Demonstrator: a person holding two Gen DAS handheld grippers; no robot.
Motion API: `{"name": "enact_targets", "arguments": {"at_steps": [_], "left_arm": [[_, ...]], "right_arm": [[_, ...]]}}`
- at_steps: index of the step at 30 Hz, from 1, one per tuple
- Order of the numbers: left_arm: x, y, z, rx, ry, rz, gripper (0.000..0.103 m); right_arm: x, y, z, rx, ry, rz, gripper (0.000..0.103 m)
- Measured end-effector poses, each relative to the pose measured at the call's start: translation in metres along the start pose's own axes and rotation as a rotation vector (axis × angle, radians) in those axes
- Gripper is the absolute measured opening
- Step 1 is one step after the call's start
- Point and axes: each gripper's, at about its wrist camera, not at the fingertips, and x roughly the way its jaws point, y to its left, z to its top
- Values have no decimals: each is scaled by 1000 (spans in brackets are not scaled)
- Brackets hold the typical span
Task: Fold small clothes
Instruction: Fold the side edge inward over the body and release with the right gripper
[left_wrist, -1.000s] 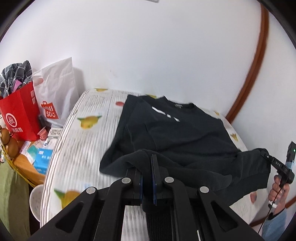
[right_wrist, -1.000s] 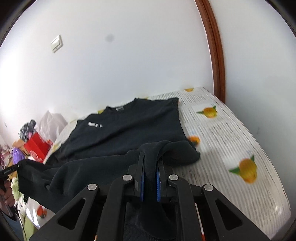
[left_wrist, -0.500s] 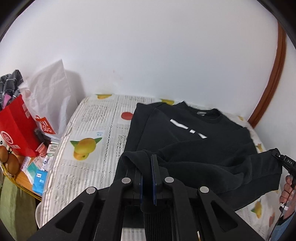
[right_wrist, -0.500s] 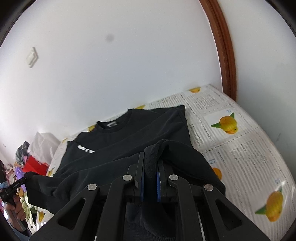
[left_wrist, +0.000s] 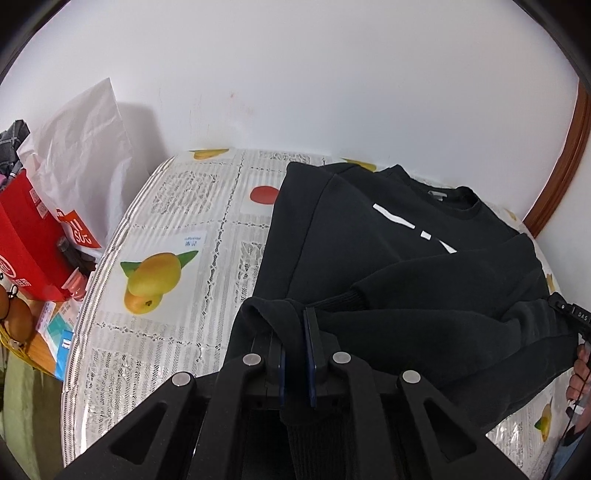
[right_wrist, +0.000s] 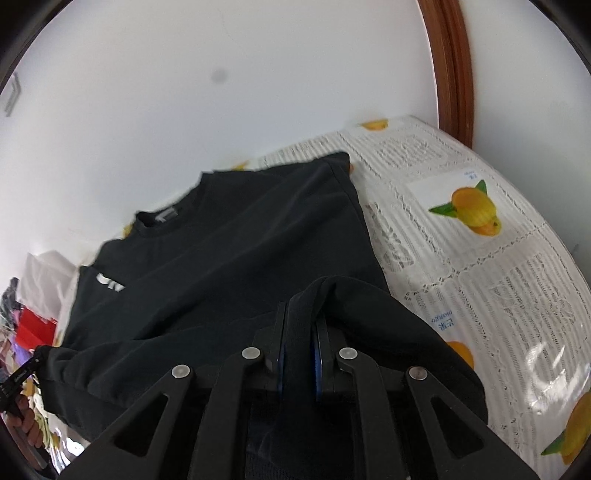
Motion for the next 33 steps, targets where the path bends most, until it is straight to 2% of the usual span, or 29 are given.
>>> {"name": "enact_targets", "arguments": {"at_steps": [4, 7, 8, 10, 13, 16, 19, 22, 27, 31, 33], "left_arm": [[0, 0, -3, 5, 19, -4, 13], [-6, -2, -5, 20, 30, -24, 30], [-10, -2, -6, 25, 25, -32, 34], [-19, -2, -11, 25, 6, -42, 35], [-30, 0, -16, 13, -1, -54, 38], [-41, 8, -22, 7, -6, -54, 46], [-49, 22, -31, 4, -9, -13, 46], [-53, 36, -41, 0, 0, -11, 46], [-38, 49, -56, -7, 64, -55, 46], [-23, 49, -64, -37, 85, -88, 45], [-19, 48, -67, -59, 88, -102, 34]], "right_arm": [[-10, 2, -1, -51, 21, -2, 16], [-39, 5, -11, -151, -19, -38, 37], [-49, 6, -15, -186, -43, -34, 37], [-71, 1, -23, -221, -80, -26, 37], [-91, -19, -29, -166, -112, -37, 38], [-92, -40, -31, -113, -96, -62, 39], [-84, -57, -35, -51, -54, -55, 39], [-72, -66, -40, -11, -22, -38, 39], [-60, -72, -47, 57, -11, 1, 39], [-53, -64, -47, 38, -6, -37, 37], [-52, -59, -47, 0, -4, -53, 30]]}}
